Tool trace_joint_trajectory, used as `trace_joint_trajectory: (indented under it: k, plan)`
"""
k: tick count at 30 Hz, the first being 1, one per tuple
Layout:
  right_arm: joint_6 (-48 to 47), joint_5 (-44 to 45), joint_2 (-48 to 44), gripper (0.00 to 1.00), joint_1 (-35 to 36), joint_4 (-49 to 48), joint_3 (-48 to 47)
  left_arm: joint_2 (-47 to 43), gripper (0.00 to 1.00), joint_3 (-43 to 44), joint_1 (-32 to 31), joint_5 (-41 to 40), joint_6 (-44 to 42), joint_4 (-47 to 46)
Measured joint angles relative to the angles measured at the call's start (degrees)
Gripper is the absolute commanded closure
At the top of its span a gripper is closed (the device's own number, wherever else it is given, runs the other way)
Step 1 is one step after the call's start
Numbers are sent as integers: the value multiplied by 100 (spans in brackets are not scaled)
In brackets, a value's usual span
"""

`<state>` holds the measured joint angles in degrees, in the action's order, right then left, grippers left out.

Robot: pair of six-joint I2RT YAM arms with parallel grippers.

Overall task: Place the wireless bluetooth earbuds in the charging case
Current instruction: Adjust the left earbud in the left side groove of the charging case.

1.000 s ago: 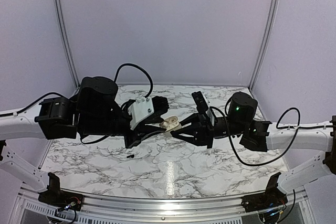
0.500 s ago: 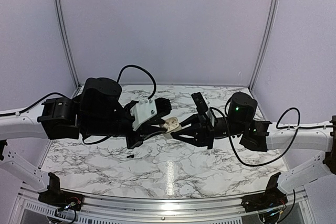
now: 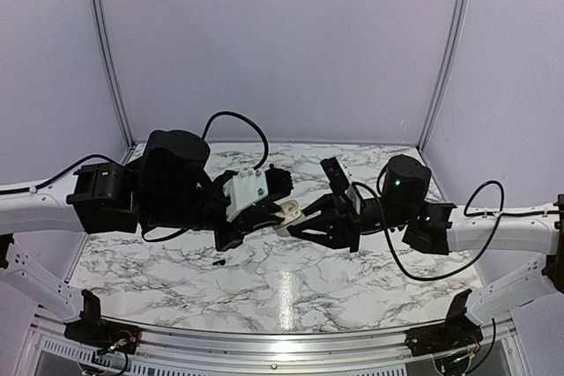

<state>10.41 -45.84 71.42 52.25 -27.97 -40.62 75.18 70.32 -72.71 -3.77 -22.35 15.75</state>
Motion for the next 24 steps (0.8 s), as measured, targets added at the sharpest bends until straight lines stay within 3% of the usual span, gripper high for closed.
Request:
trace_joint_trajectory:
  k: [12, 24]
  plan:
    - [0, -249, -9, 100, 55, -87, 0, -186, 86, -92, 0, 588, -243, -11]
    - [-85, -313, -46, 100, 72, -225, 4, -317, 72, -166, 11, 1097, -240, -87]
